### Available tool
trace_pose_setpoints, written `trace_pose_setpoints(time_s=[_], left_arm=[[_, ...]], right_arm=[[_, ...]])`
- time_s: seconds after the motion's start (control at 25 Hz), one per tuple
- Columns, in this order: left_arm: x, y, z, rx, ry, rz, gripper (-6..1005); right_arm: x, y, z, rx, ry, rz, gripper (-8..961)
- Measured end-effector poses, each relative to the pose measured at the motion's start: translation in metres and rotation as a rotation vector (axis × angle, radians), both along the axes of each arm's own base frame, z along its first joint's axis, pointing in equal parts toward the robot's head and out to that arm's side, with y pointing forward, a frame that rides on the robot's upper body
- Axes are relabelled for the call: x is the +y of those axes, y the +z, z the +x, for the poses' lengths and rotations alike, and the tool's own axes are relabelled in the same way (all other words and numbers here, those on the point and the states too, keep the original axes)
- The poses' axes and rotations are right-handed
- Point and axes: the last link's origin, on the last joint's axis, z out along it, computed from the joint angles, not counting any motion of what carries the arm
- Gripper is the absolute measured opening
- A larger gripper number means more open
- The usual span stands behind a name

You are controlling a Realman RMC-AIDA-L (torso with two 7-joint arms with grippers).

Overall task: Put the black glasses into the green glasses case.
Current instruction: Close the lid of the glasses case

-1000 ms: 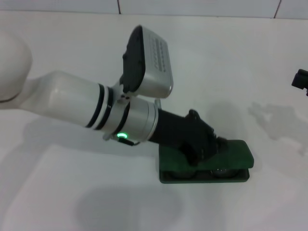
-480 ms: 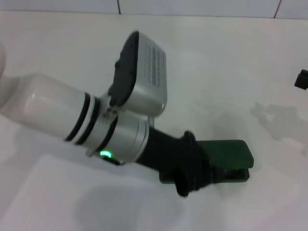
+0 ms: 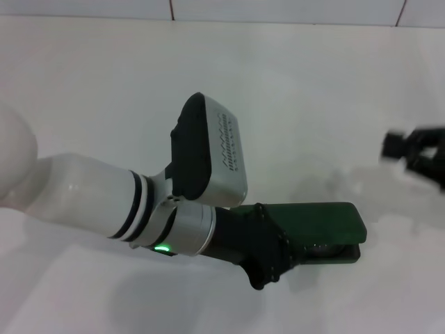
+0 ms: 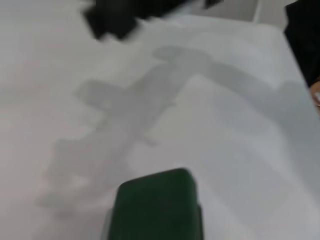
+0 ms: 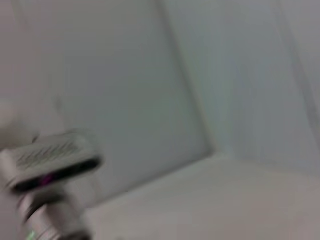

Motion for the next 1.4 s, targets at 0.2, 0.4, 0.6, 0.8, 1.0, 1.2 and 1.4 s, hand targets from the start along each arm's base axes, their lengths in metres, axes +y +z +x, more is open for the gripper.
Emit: trace_pose_setpoints(time_s=[0.2,0.4,0.6,0.8,1.0,1.2,1.4], left_arm=[[0.002,-0.003,-0.004,0.008,0.011,0.008,54],[0.0,-0.005,-0.005,0.01,0.012,0.008,54],[0.0,-0.005,-0.004,0.009,0.011,0.01,53],[0.003,-0.007,-0.001,0.008,-0.004,0.024,53],[0.002,-0.01,0.001,0.01,-0.014,0.032,54],[0.002,-0.011,0.001,0.009,-0.015,0.032,53],[0.002,-0.011,0.001,0.006,-0.013,0.032,54]], right_arm=[[-0.004,-0.024,-0.005,-0.164,0.049,-0.17,135],[-0.009,-0.028,-0.011,-0.225,0.064,-0.281,135],[-0.018,-0.026,-0.015,-0.259,0.085,-0.35,134],[-0.024,-0.027,-0.016,-0.311,0.069,-0.428,134],[-0.027,-0.032,-0.012,-0.339,0.037,-0.447,134],[-0.026,-0.035,-0.005,-0.367,0.002,-0.447,134],[-0.026,-0.039,0.008,-0.41,-0.055,-0.428,135]])
